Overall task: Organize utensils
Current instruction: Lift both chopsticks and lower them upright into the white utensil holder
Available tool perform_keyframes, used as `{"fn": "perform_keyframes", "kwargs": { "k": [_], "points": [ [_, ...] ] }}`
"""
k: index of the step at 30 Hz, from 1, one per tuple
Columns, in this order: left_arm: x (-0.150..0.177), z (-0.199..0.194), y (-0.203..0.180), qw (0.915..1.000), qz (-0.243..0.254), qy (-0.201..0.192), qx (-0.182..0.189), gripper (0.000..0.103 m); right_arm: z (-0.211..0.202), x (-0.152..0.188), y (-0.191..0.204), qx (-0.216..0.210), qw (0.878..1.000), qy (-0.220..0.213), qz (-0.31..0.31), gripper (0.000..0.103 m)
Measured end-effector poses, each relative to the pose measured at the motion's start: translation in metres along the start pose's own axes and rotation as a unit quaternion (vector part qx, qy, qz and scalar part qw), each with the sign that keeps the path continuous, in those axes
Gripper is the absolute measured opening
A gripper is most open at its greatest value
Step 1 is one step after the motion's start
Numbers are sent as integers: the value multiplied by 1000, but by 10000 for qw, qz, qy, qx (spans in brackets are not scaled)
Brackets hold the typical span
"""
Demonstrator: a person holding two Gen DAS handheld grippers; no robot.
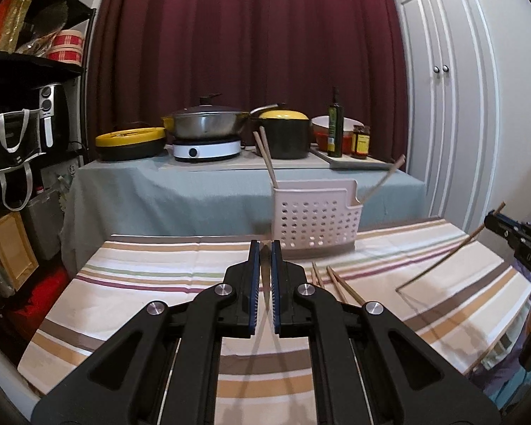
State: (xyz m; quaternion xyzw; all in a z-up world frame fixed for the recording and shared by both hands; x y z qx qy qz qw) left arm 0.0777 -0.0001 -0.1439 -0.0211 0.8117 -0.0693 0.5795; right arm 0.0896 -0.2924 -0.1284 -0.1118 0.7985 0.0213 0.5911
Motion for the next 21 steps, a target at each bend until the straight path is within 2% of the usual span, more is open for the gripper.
{"fn": "perform_keyframes", "kwargs": {
  "k": [6, 21],
  "points": [
    [-16, 14, 6, 9998, -128, 39, -167, 6, 17, -13, -6, 86, 10000, 13, -30, 7],
    [-46, 55, 3, 9997, -112, -88, -193, 7, 61, -40, -12, 24, 9998, -182, 34, 7]
  ]
}}
Point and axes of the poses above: each gripper's, at about its wrist camera, not at the fingertips, and z roughly the way its jaws point, y to its left, x to its underside, the point moved 5 cm from there along z, roughly the way its jaws point, and after that the axes turned 8 degrees about -z, right-handed, at the moved point
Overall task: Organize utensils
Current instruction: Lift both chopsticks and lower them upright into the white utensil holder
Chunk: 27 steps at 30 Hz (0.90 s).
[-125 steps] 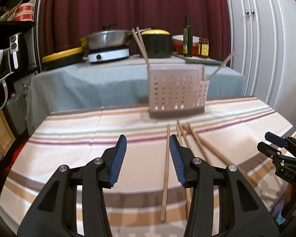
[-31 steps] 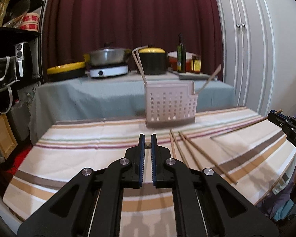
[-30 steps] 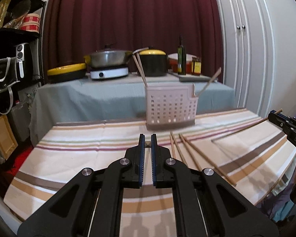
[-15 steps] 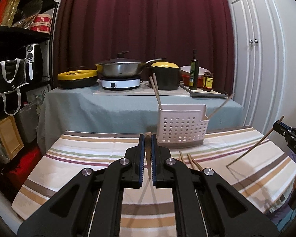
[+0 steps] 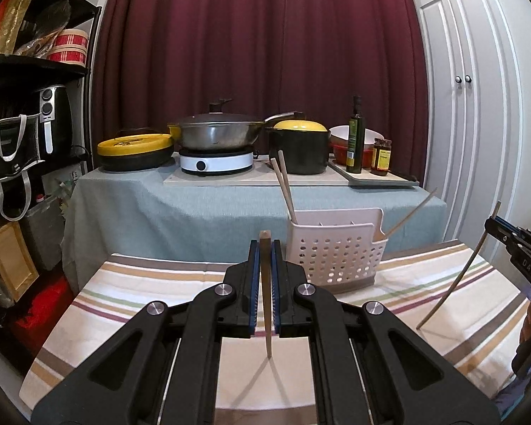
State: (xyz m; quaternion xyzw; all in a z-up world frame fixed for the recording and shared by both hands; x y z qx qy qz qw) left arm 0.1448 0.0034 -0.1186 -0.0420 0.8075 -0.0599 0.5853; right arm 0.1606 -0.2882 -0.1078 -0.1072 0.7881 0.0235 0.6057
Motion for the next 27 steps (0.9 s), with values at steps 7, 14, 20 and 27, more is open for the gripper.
{"fn": "perform_keyframes", "kwargs": {
  "k": [7, 14, 20, 27],
  "points": [
    [-14, 9, -9, 9999, 14, -27, 164, 6, 3, -15, -2, -75, 9999, -89, 48, 7],
    [-55, 5, -25, 9982, 52, -405, 433, 6, 3, -47, -7, -193, 9990, -381, 109, 7],
    [-90, 10, -44, 9951, 123, -722, 667, 6, 12, -79, -10, -303, 9970, -695, 141, 7],
    [-128, 22, -67, 9898, 215, -1104, 871, 6, 23, -119, -6, -358, 9928, -1141, -3, 7]
  ]
}}
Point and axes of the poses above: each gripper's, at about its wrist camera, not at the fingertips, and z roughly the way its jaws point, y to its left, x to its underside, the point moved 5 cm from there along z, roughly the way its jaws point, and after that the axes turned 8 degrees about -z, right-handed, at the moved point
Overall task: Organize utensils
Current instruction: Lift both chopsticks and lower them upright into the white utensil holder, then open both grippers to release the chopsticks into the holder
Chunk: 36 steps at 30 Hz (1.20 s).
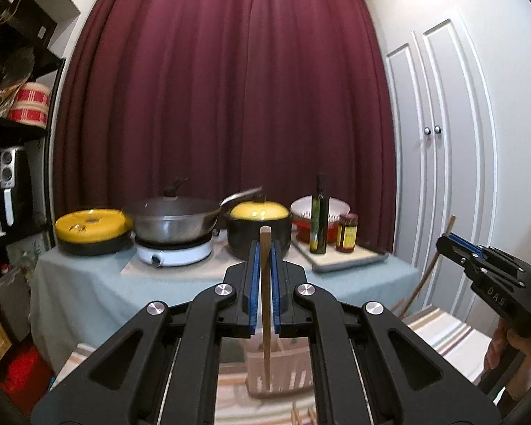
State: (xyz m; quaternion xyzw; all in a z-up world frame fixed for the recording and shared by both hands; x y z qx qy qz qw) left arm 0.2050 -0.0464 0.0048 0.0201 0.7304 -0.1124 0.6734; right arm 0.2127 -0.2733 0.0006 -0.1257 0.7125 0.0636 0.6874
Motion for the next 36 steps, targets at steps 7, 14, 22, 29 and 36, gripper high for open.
{"fn": "perform_keyframes", "kwargs": {
  "k": [7, 14, 22, 29, 36],
  "points": [
    [-24, 29, -8, 9995, -25, -292, 102, 6, 30, -16, -9, -13, 9998, -191, 80, 7],
    [-22, 64, -3, 9993, -39, -359, -4, 6, 57, -2, -10, -62, 9999, -49, 151, 7],
    [8, 96, 9, 9998, -62, -133, -148, 6, 83, 33, -13, -115, 9989, 353, 286, 7],
    [41, 114, 12, 9996, -64, 248, -122, 6, 97, 60, -4, -231, 9969, 703, 281, 7],
    [62, 124, 11, 9984, -20, 556, -91, 9, 104, 75, 2, -222, 9952, 920, 266, 8]
  ]
}}
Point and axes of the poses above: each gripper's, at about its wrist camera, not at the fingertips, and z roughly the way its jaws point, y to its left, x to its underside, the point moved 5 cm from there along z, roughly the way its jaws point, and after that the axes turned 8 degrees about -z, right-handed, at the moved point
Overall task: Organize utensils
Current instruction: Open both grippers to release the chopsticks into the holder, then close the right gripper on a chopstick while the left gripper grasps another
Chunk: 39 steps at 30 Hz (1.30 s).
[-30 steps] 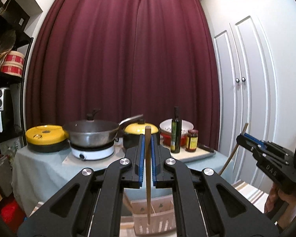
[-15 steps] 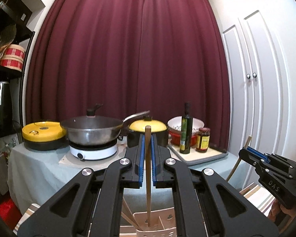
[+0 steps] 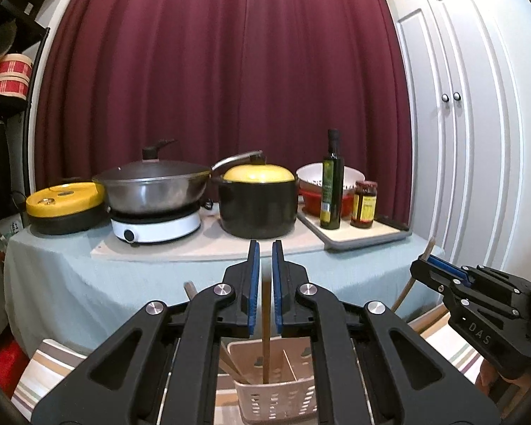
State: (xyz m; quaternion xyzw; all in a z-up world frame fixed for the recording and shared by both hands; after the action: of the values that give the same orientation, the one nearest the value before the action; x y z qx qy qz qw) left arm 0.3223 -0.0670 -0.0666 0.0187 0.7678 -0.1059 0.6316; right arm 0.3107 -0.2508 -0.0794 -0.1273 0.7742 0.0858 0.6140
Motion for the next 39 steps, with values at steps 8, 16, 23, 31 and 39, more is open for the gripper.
{"fn": "perform_keyframes", "kwargs": {
  "k": [8, 16, 23, 31, 39],
  "points": [
    [0, -12, 1, 10000, -13, 1, 46, 39, -16, -7, 3, 119, 9998, -110, -77, 39],
    [8, -53, 5, 10000, 80, -12, 12, 47, -57, -3, 10, 248, 9993, -207, -175, 43],
    [37, -91, 13, 9996, 44, 188, -190, 47, -90, 28, 13, 402, 9990, 52, -160, 43],
    [82, -126, 20, 9977, 55, 524, -436, 47, -118, 85, 31, 352, 9980, 514, -72, 43],
    [147, -156, 27, 9921, 30, 1011, -735, 47, -136, 158, 57, 113, 9948, 1014, 65, 43]
  ]
}}
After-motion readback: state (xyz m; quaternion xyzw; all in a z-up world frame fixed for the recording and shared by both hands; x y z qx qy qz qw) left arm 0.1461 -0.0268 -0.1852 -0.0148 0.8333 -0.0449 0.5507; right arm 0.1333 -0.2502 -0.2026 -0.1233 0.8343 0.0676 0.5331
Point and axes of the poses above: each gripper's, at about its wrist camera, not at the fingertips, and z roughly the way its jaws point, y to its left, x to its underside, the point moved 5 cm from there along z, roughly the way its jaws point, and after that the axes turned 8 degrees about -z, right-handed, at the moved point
